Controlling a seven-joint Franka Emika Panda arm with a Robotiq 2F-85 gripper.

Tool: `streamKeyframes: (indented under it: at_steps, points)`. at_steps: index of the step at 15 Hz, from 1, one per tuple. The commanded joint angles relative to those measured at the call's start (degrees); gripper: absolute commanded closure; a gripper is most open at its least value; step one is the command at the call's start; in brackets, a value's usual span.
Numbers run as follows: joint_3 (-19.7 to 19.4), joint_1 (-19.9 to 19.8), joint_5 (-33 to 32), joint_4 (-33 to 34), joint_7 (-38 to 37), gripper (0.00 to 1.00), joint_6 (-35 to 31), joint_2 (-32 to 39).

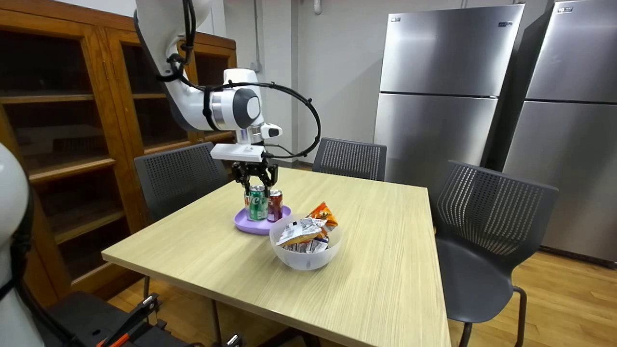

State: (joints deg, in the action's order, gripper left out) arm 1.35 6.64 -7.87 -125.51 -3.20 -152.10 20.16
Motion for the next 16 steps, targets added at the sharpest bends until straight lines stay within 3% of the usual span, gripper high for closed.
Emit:
streamKeyframes:
  at_steps: [1, 16]
  points:
    - [-0.5, 0.8, -1.0, 3.0, -0.8, 0.62, 0.3, 2.0]
    - [-0.1, 0.8, 0.3, 10.4, -0.1, 0.62, 1.8, 9.0]
